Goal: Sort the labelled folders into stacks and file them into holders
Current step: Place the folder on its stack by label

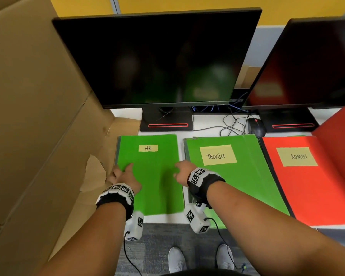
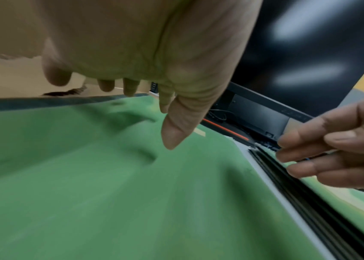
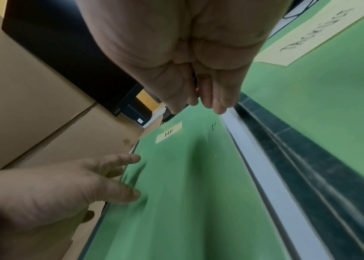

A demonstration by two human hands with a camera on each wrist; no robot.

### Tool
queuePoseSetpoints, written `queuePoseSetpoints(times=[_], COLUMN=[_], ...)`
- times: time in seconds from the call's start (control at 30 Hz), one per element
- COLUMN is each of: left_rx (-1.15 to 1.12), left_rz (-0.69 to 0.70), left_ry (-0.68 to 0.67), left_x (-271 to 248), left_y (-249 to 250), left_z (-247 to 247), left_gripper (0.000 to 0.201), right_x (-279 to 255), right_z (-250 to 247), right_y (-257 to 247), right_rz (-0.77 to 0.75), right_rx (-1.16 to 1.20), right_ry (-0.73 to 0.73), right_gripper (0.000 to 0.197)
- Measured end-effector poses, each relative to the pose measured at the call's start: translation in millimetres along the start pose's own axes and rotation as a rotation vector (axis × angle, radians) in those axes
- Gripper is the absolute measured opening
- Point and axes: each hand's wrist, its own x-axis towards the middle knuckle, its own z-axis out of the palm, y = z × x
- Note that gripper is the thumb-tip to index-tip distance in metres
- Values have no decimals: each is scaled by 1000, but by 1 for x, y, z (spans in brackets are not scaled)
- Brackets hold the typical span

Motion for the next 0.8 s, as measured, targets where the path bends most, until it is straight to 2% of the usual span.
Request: queuePoseSetpoints(times=[0.13,0.27,0.53,0.67,0.8], left_rx=[-73,-97,-203,-249,-271], left_rz=[70,151,306,318,316], left_ry=[-11,-17,-63,-96,-121], left_x=[-9,-15,-36,-48,-56], left_y=[22,41,85,103,118], left_z=[1,8,25,38,51], left_gripper=[83,75,62,57,51], right_x=[-7,-14,-28,-36,-46], right_z=[-14,-19,-31,-37,-44], right_y=[15,41,102,133,165], right_rz=[-46,-25,148,234,389], right_rx=[59,115,119,85,17], right_ry=[69,132,193,195,201], right_gripper=[54,52,50,49,51])
